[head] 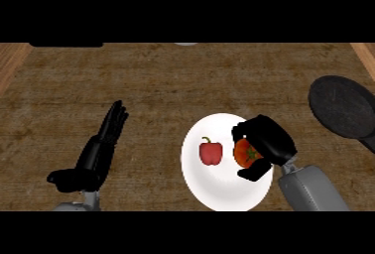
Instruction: Pick the tomato from the plate and place it in the pan
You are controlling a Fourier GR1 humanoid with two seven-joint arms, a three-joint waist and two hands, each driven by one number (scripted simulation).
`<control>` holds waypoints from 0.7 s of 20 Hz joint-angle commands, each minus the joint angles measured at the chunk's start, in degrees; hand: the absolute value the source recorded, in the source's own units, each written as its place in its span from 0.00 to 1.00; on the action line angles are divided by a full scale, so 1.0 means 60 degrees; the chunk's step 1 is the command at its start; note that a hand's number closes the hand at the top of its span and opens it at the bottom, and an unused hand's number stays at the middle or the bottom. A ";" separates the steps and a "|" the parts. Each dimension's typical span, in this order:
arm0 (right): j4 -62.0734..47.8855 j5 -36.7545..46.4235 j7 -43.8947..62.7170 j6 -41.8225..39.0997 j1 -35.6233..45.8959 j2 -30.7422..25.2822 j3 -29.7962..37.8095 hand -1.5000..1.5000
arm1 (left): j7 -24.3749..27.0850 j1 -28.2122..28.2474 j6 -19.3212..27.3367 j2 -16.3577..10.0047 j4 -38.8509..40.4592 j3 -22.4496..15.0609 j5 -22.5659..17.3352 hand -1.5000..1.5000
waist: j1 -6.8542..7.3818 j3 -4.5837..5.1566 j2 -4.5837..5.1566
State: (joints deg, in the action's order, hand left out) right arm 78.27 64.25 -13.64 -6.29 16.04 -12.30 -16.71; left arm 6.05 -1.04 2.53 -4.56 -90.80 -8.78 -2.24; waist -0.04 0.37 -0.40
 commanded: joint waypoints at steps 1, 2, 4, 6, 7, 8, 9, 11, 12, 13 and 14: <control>0.0824 -0.0218 -0.0060 0.0868 -0.0108 0.0032 0.0599 1.00 | -0.0306 -0.0111 0.0240 0.0226 -0.0131 -0.0163 0.0190 0.50 | -0.0041 -0.0065 0.0045; 0.1144 -0.0467 -0.0298 0.0978 -0.0412 -0.0172 0.0838 1.00 | -0.0410 0.0028 0.0259 0.0125 -0.0394 -0.0236 0.0327 0.50 | -0.0048 -0.0066 0.0038; 0.1590 -0.0028 0.1749 0.0271 -0.0271 0.0542 0.0904 1.00 | -0.0536 -0.0154 0.0016 -0.0073 -0.0323 0.0030 0.0078 0.50 | -0.0047 -0.0059 0.0029; 0.1887 0.0207 0.2990 0.0394 -0.0939 0.0897 0.1165 1.00 | 0.0036 0.0363 0.0052 -0.0013 -0.0108 -0.0023 0.0153 0.50 | -0.0150 -0.0049 0.0002; 0.2011 0.0276 0.3392 0.0363 -0.1329 0.0841 0.1370 1.00 | -0.0082 0.0369 0.0117 -0.0096 -0.0477 0.0087 0.0124 0.50 | -0.0174 -0.0051 -0.0019; 0.1816 0.0358 0.4034 0.0180 -0.0962 0.1030 0.1663 1.00 | -0.0320 -0.0114 0.0055 0.0068 -0.0091 -0.0018 0.0088 0.50 | -0.0211 -0.0049 0.0028; 0.2924 0.0469 0.4459 0.0087 -0.1365 0.1150 0.1494 1.00 | -0.0466 0.0170 0.0024 -0.0112 -0.0513 0.0089 0.0017 0.50 | -0.0212 -0.0049 -0.0030; 0.4222 0.0547 0.4763 0.0181 -0.1708 0.1216 0.1485 1.00 | -0.0178 0.0175 0.0112 0.0013 -0.0128 0.0041 0.0175 0.50 | -0.0216 -0.0051 -0.0007; 0.4245 0.0633 0.5036 0.0529 -0.1573 0.1600 0.1494 1.00 | -0.0078 -0.0088 0.0196 0.0147 0.0073 0.0033 0.0236 0.50 | -0.0176 -0.0054 0.0020; 0.5257 0.0406 0.5166 0.0042 -0.1773 0.1461 0.1562 1.00 | -0.0019 0.0288 0.0070 0.0032 -0.0030 0.0112 0.0096 0.50 | -0.0187 -0.0051 -0.0004; 0.5620 0.0708 0.5486 0.0234 -0.2055 0.1826 0.1163 1.00 | 0.0302 0.0360 -0.0026 0.0018 0.0018 0.0156 0.0049 0.50 | -0.0142 -0.0052 0.0009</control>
State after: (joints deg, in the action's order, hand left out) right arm 102.07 67.13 13.13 -4.78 6.88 -4.43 -8.75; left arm 5.79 -0.01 3.00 -4.33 -91.29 -8.42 -1.51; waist -1.07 0.06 -0.37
